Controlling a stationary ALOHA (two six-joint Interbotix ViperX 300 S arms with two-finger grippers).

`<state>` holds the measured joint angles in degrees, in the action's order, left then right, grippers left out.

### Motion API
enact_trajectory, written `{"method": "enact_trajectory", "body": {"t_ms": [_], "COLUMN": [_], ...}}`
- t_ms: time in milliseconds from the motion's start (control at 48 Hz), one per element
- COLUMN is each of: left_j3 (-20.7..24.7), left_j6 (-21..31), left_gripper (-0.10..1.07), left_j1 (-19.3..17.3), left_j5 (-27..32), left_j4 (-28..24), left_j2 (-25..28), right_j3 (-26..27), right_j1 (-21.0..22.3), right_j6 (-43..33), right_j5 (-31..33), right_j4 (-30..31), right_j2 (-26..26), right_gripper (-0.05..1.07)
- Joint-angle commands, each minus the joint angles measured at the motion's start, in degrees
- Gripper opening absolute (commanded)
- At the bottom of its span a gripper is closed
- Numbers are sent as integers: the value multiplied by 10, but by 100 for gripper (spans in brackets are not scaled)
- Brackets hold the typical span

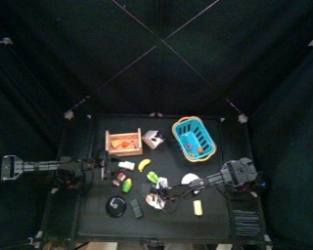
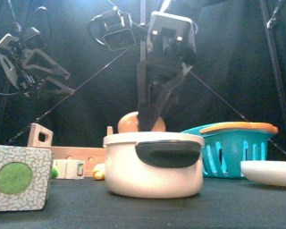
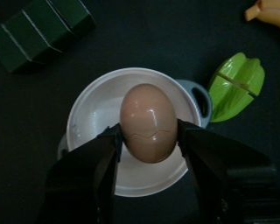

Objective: Remove egg shell

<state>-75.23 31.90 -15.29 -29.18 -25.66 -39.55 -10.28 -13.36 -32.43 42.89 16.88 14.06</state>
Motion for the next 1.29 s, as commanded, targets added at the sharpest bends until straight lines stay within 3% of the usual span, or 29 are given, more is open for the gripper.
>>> {"method": "enact_trajectory", "body": {"t_ms": [0,146,229,417,604,812,979,1271], "left_j3": [11,31,48,89,116,149,180,205], "left_j6": [-1,7,20,54,59,58,59,63], "left_gripper": [90,90,90,90,96,102,102,102], "left_j1": [1,6,34,140,226,323,354,363], "left_j5": [-3,-11,-25,-50,-68,-140,-192,-265], "left_j4": [1,4,38,184,362,529,570,566], "left_j2": [0,2,8,50,134,221,291,379], "right_j3": [4,-18,-30,-56,-70,-76,-76,-78], "right_j1": [-10,-16,-18,-18,-23,-25,-26,-26], "right_j6": [-2,-3,-3,-3,-4,-4,-4,-4], "right_j5": [-2,-2,-2,-2,-5,-27,-52,-54], "right_j4": [10,37,53,92,120,130,134,148], "right_j2": [-53,-83,-93,-109,-127,-130,-130,-134], "right_gripper": [61,61,61,61,61,61,61,61]}}
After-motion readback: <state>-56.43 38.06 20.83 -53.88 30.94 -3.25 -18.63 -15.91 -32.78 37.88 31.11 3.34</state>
